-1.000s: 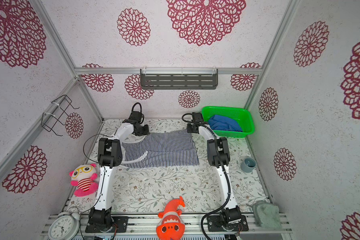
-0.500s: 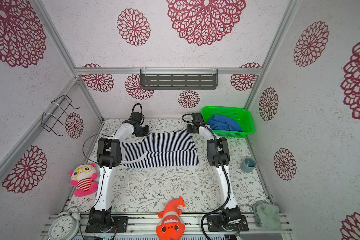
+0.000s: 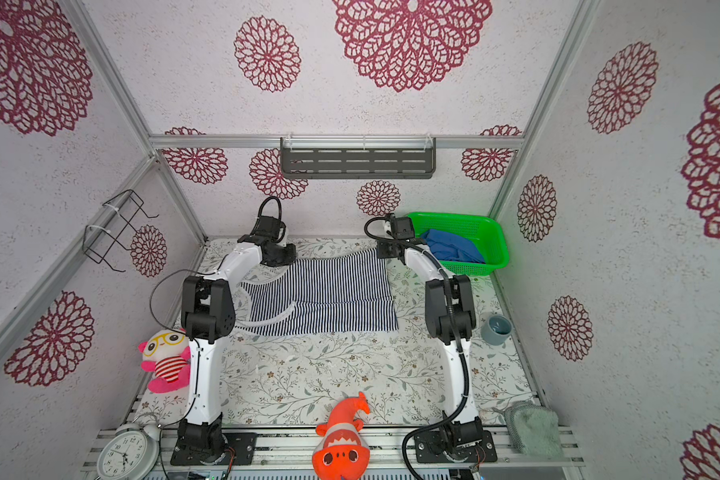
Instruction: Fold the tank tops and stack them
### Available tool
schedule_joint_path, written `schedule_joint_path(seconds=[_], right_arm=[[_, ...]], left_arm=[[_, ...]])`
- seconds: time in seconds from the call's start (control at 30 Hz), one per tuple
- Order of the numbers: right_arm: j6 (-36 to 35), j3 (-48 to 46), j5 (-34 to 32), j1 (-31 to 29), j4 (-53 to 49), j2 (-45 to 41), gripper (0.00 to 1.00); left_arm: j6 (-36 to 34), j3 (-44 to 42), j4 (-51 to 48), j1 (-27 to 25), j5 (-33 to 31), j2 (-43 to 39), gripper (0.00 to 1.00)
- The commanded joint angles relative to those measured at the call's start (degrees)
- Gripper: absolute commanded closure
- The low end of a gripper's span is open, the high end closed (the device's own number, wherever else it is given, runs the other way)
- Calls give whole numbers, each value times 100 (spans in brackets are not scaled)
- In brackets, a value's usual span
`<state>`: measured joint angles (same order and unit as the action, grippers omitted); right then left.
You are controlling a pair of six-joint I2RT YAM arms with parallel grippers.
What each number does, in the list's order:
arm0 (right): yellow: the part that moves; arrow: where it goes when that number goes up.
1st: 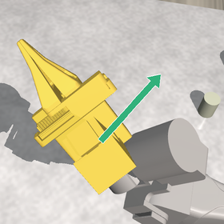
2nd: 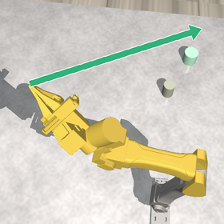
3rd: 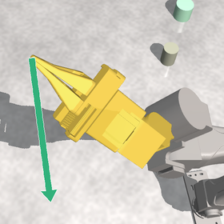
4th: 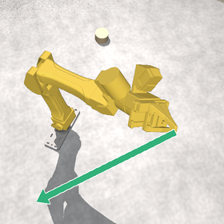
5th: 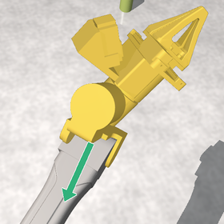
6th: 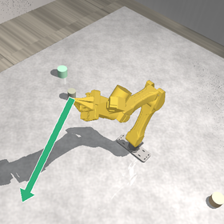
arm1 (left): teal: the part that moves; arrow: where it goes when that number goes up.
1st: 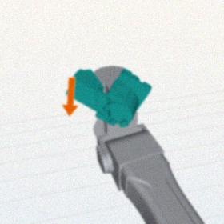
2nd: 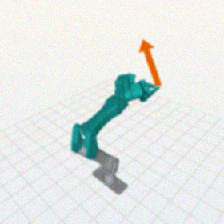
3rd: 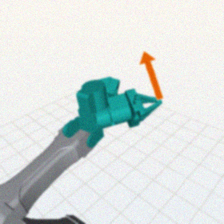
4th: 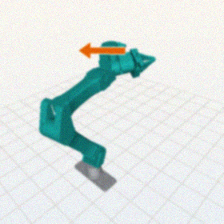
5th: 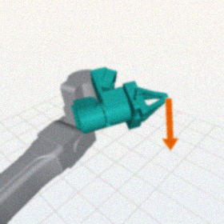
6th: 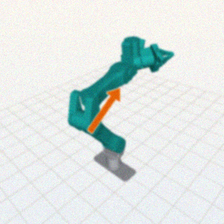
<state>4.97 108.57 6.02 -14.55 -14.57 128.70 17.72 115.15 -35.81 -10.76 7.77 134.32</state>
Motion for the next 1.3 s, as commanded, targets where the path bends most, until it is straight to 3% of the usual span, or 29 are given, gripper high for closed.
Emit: schedule_joint_path(seconds=[0.0, 0.4, 0.63, 0.8, 0.87, 0.93, 1.0, 1.1, 1.27], right_arm=[[-488, -750, -127, 30, 542, -691, 100], [-301, -3852, 151, -82, 1645, -2500, 100], [5, -4974, -149, -301, 1829, -3200, 100], [235, -5598, -268, -400, 1993, -3452, 100], [319, -5725, -283, -400, 1925, -3529, 100], [346, -5768, -463, -391, 1746, -3634, 99], [329, -5708, -616, -324, 1538, -3746, 92], [346, -5465, -725, -277, 1210, -3808, 74], [809, -5000, -699, -420, 877, -3682, 70]], left_arm=[[-177, -627, 396, -97, -176, -569, 100], [240, -4125, 2219, -651, -1124, -2658, 100], [787, -5300, 2669, -959, -1806, -3258, 100], [1085, -5651, 2647, -994, -1987, -3314, 100], [1130, -5686, 2450, -989, -2128, -3424, 84], [1121, -5722, 2219, -993, -2254, -3758, 60], [1020, -5767, 2000, -997, -2278, -4243, 47], [926, -5658, 1568, -989, -2245, -4680, 42], [1272, -5013, 989, -1001, -1442, -4250, 51]])
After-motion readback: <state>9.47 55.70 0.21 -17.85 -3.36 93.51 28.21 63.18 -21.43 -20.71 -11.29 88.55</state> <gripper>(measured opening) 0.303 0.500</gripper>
